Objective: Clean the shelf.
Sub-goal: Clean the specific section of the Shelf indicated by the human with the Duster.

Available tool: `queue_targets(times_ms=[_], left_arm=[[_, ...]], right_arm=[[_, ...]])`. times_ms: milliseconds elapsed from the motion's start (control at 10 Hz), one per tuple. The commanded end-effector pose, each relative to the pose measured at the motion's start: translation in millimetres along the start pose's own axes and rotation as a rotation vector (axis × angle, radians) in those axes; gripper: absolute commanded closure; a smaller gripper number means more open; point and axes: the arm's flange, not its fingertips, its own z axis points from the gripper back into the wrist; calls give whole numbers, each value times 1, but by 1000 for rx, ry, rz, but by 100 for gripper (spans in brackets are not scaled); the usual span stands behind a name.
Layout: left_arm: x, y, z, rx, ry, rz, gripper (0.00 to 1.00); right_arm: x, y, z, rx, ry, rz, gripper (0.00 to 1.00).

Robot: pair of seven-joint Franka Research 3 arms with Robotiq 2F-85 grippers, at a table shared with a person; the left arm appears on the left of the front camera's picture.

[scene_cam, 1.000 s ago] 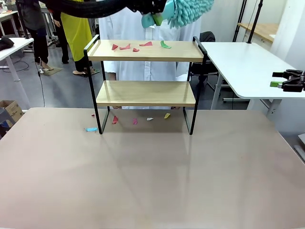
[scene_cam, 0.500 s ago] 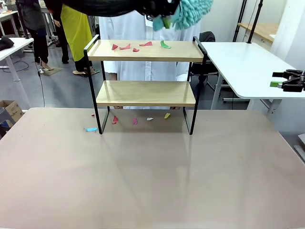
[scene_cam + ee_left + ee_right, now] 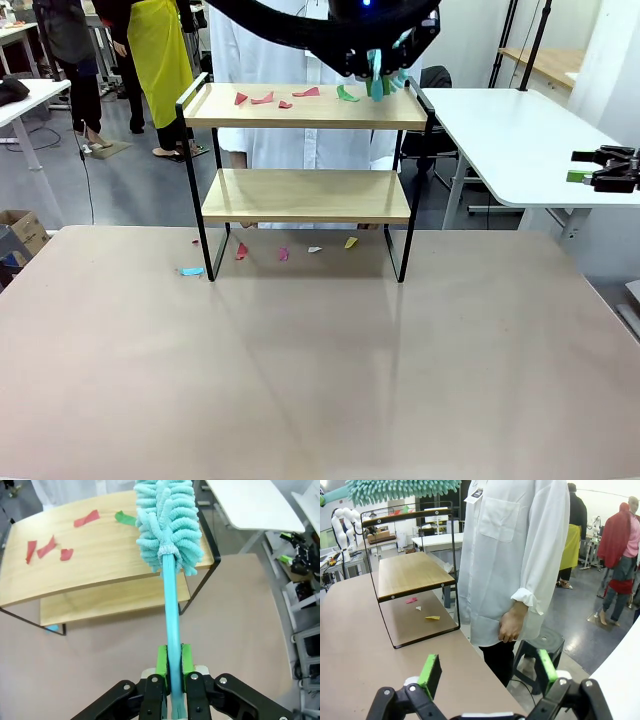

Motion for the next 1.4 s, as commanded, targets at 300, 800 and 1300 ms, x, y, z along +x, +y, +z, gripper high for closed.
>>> queue_targets(times_ms=[300,800,1300], left_arm=[[0,-16,-24,10,27,90,87],[-8,-13,-39,8,77,73,87],[8,50,-22,169,164,85,87]], right_arm=[[4,0,-2,-3,3,7,0],[4,0,-2,-3,3,7,0],[4,0,-2,-3,3,7,0]])
